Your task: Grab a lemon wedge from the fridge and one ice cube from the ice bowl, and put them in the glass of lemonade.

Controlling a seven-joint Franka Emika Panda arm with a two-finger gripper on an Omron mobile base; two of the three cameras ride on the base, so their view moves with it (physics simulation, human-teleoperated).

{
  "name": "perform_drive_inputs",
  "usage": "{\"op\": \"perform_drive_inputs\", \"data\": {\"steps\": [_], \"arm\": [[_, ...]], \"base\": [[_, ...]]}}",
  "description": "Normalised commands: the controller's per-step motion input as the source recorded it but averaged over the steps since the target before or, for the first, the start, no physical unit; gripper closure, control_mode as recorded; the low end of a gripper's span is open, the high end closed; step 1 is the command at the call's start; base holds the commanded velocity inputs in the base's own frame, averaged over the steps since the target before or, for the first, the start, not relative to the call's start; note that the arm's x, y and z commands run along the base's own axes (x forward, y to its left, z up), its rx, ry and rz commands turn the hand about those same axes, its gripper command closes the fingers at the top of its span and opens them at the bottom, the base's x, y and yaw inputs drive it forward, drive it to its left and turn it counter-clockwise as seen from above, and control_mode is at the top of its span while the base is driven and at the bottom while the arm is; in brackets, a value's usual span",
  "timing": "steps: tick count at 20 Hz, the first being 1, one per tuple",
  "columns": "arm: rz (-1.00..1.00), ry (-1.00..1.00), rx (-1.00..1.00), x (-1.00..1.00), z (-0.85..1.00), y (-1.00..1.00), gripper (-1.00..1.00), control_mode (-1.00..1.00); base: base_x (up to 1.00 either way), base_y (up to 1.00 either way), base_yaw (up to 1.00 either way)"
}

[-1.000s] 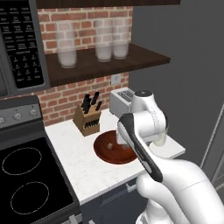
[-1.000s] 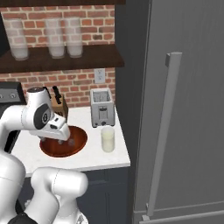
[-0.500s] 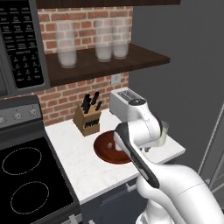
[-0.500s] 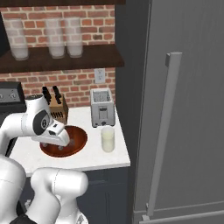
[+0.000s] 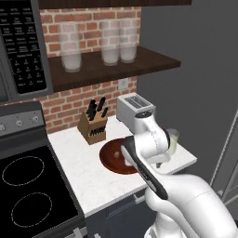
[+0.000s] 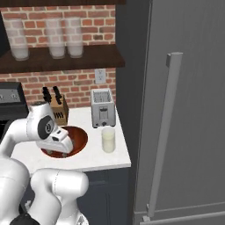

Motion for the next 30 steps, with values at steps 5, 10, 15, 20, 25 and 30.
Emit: {"op": "perform_drive_inputs", "data": {"steps": [5, 10, 15, 20, 25, 30], "arm": [[-0.07, 0.12, -0.04, 0.0, -0.21, -0.02, -1.0, -1.0], [-0.09, 0.1, -0.04, 0.02, -0.09, 0.0, -1.0, -1.0], [-0.06, 0.07, 0.0, 0.25, 0.0, 0.0, -1.0, -1.0], [-0.01, 0.0, 0.0, 0.34, 0.05, 0.0, -1.0, -1.0], [0.0, 0.0, 0.0, 0.41, 0.0, 0.0, -1.0, -1.0], [0.0, 0.0, 0.0, 0.38, 0.0, 0.0, -1.0, -1.0]], "base": [[0.0, 0.0, 0.0], [0.0, 0.0, 0.0], [0.0, 0.0, 0.0], [0.0, 0.0, 0.0], [0.0, 0.0, 0.0], [0.0, 0.0, 0.0]]}}
